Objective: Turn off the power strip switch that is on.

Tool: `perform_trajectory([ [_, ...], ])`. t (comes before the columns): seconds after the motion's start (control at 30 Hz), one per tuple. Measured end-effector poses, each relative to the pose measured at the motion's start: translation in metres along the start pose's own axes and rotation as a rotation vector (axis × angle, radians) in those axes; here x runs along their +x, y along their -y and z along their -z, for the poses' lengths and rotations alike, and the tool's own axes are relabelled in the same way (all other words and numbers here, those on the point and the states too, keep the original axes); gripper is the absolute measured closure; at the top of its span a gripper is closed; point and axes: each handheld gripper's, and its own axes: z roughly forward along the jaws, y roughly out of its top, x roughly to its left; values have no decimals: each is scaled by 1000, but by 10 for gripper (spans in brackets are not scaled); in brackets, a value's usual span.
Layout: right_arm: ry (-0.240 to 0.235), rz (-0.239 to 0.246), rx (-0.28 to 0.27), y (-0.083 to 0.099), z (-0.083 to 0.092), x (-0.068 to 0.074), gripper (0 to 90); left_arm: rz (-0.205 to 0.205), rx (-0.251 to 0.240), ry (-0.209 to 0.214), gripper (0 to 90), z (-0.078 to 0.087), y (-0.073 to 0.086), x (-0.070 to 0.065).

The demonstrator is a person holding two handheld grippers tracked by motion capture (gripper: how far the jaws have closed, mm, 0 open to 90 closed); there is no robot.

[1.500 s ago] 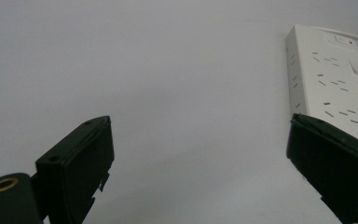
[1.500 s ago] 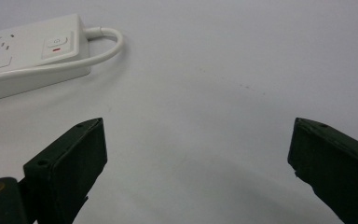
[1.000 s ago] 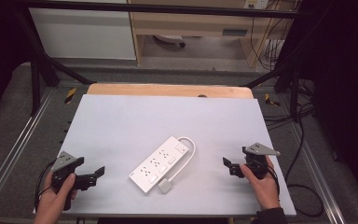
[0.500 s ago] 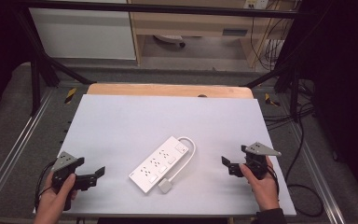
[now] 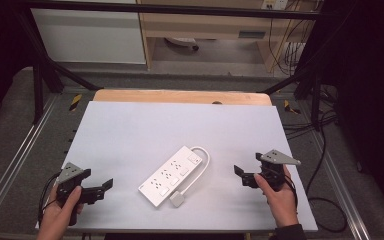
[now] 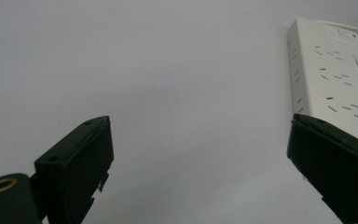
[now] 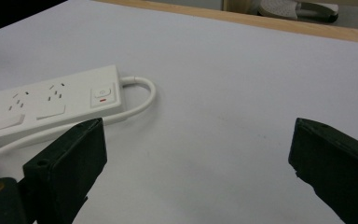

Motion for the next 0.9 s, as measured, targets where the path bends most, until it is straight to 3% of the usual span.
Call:
perform_trajectory([
  [0.2, -38, 16, -7, -15, -8, 14, 46, 3, -2, 12, 71, 0, 0, -2],
  [0.47, -63, 53, 4, -28, -15, 23, 45, 1, 0, 4, 71, -1, 0, -1],
  [0.67, -59, 74, 15, -38, -16, 26, 61, 2, 4, 3, 71, -1, 0, 0],
  [0.77, -26, 81, 27, -41, -18, 26, 59, -3, 6, 2, 71, -1, 0, 0],
  [0.9, -35, 78, 30, -44, -21, 27, 46, -8, 8, 4, 71, 0, 0, 0],
])
